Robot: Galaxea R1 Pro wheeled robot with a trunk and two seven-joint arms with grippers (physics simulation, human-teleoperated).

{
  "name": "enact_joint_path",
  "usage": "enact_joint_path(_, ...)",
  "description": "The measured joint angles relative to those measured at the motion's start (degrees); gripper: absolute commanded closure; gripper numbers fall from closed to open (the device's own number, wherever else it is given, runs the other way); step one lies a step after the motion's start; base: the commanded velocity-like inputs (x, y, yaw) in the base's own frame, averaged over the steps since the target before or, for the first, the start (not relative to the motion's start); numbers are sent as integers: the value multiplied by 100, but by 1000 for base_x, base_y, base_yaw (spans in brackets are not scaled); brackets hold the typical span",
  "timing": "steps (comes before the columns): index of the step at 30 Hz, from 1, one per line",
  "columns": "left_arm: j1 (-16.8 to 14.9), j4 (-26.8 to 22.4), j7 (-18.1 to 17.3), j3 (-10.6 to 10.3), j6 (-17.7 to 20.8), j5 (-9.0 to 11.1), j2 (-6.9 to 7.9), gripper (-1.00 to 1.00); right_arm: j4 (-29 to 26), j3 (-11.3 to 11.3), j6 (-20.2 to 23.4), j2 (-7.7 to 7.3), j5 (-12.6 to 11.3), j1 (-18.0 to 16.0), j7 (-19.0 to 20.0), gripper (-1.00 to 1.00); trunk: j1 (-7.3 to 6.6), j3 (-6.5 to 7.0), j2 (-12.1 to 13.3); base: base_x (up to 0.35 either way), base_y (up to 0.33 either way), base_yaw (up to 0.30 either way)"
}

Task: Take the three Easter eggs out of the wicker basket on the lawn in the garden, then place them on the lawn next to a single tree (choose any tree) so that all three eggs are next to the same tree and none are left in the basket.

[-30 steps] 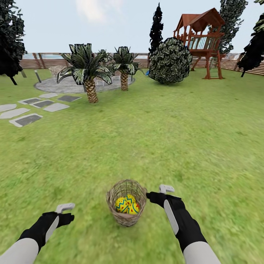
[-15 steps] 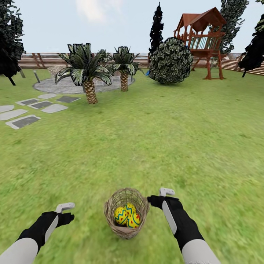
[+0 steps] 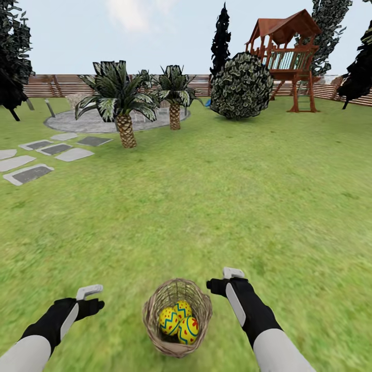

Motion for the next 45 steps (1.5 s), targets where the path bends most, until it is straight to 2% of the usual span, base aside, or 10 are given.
enact_joint_path(6, -2, -96, -118, 47, 78, 4, 50, -100, 737, 3, -39, 0, 22, -328, 0, -100, 0, 0, 0, 269, 0, 0)
enact_joint_path(10, 0, -164, -715, 400, 310, 1, 128, -100, 1150, 3, -66, 0, 32, -506, -4, -100, 1, 0, 1, 185, 0, 0)
enact_joint_path(14, -1, -184, -1165, 564, 432, -5, 147, -100, 1231, 3, -59, 0, 40, -543, -7, -100, 2, 0, 0, 45, 0, 0)
enact_joint_path(16, -1, -217, -1249, 587, 477, -6, 148, -100, 1241, 3, -59, 0, 41, -545, -7, -100, 3, 0, 0, 13, 0, 0)
enact_joint_path(28, 3, -413, -1343, 628, 681, -8, 159, -100, 1261, 3, -76, 0, 52, -548, -6, -100, 3, 0, 0, 1, 0, 0)
enact_joint_path(40, 0, -421, -1345, 631, 720, -8, 169, -100, 1293, 3, -56, 0, 60, -550, -6, -100, 267, -216, -481, 0, 0, 0)
enact_joint_path(45, 3, -616, -1608, 638, 1050, -5, 175, -100, 1392, 5, -18, 1, 59, -566, -6, -100, 377, -306, -682, 0, 0, 0)
